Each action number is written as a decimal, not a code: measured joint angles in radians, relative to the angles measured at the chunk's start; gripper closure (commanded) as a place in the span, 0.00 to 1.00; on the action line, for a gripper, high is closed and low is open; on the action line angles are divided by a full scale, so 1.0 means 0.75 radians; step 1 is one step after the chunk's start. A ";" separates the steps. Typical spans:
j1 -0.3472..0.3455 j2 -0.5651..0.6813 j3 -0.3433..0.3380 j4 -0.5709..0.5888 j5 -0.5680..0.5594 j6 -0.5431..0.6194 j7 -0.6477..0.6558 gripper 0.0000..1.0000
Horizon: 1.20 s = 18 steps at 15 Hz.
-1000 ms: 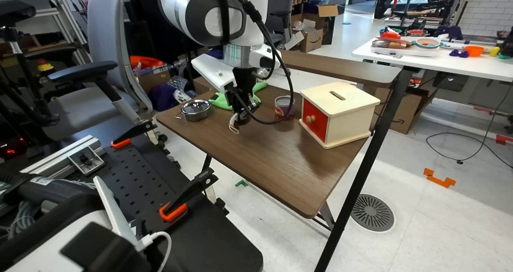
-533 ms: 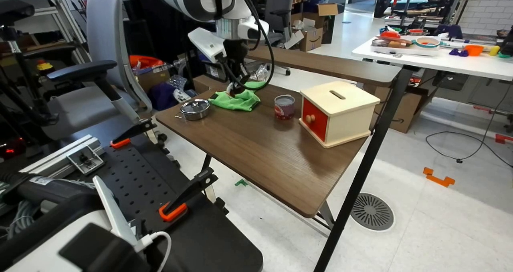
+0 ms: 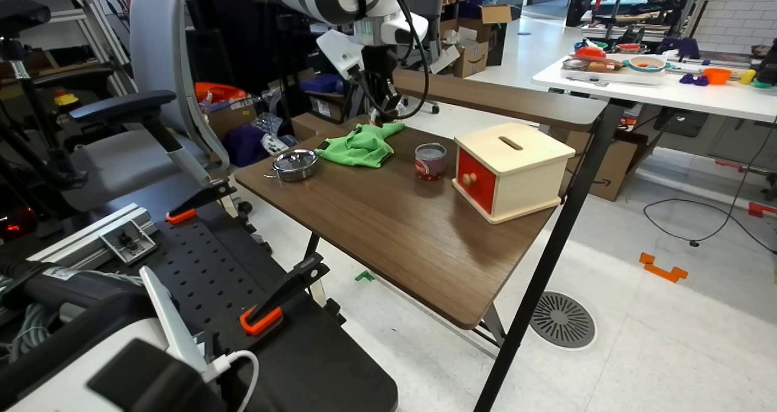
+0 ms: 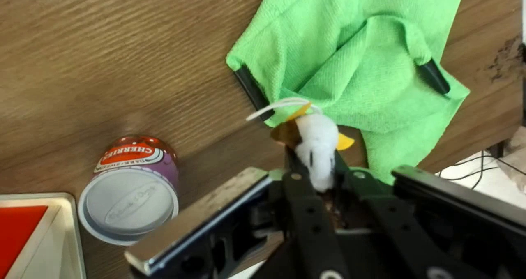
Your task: Move the animal plush toy
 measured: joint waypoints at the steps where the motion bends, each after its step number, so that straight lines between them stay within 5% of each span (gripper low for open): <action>1: 0.009 0.039 -0.020 0.053 0.000 -0.015 0.020 0.96; 5: 0.023 0.184 -0.076 0.240 -0.001 -0.066 0.080 0.96; 7: 0.025 0.241 -0.091 0.313 -0.001 -0.079 0.102 0.61; 11: 0.034 0.321 -0.108 0.401 -0.005 -0.092 0.123 0.29; 15: 0.047 0.362 -0.113 0.446 -0.006 -0.147 0.131 0.02; 18: 0.053 0.367 -0.113 0.451 -0.008 -0.166 0.131 0.00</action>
